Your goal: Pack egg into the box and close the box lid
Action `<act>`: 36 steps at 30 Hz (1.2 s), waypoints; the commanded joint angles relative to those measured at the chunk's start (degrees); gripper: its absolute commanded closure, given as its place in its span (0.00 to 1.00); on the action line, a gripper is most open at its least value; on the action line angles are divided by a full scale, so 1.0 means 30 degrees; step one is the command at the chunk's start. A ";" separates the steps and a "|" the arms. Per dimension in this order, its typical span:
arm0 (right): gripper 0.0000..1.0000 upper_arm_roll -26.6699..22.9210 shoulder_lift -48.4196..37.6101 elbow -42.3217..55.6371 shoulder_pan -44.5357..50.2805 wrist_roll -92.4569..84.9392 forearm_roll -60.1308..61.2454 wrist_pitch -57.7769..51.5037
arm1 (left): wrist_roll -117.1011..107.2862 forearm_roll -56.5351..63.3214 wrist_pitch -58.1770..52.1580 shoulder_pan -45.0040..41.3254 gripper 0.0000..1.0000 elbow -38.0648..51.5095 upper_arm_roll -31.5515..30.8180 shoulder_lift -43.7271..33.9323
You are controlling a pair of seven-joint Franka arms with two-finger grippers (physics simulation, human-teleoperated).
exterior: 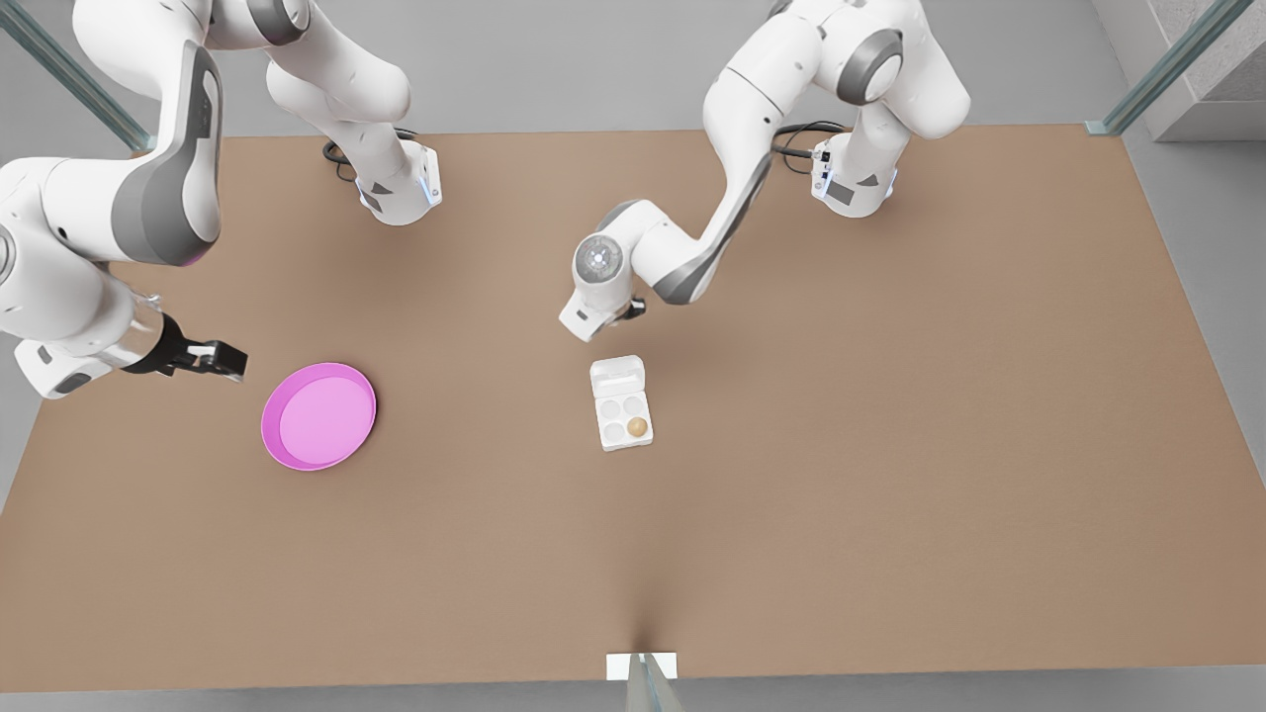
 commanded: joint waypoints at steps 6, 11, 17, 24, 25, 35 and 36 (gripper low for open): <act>0.00 0.0009 -0.0023 0.0009 -0.0007 -0.2523 -0.0010 -0.0056 | -0.6923 0.0278 0.2349 0.0203 0.79 -0.0352 0.0172 0.0689; 0.00 0.0009 -0.0023 0.0009 -0.0007 -0.2523 0.0020 -0.0056 | -0.6893 0.0278 0.2086 0.0525 0.79 -0.0323 0.0553 0.0748; 0.00 0.0009 -0.0023 0.0009 -0.0036 -0.2523 0.0020 -0.0056 | -0.7128 0.0747 0.2115 0.0583 0.79 0.0381 0.0758 0.0748; 0.00 0.0009 -0.0023 0.0009 0.0022 -0.2523 0.0020 -0.0056 | -0.7362 0.0776 0.2349 0.1580 0.79 0.1113 0.0758 0.1159; 0.00 0.0009 -0.0023 0.0009 0.0022 -0.2523 -0.0009 -0.0056 | -0.7362 0.0776 0.2349 0.1726 0.79 0.1113 0.0758 0.1188; 0.00 0.0096 -0.0082 0.0097 0.0140 -0.2611 0.0196 -0.0905 | -0.7070 -0.1127 -0.8427 0.7785 0.79 0.6880 0.0875 -0.0482; 0.00 0.0096 -0.0053 0.0097 0.0227 -0.2611 0.0196 -0.0905 | -0.1523 -0.1861 -1.0770 1.2291 0.79 0.7353 0.0846 -0.0511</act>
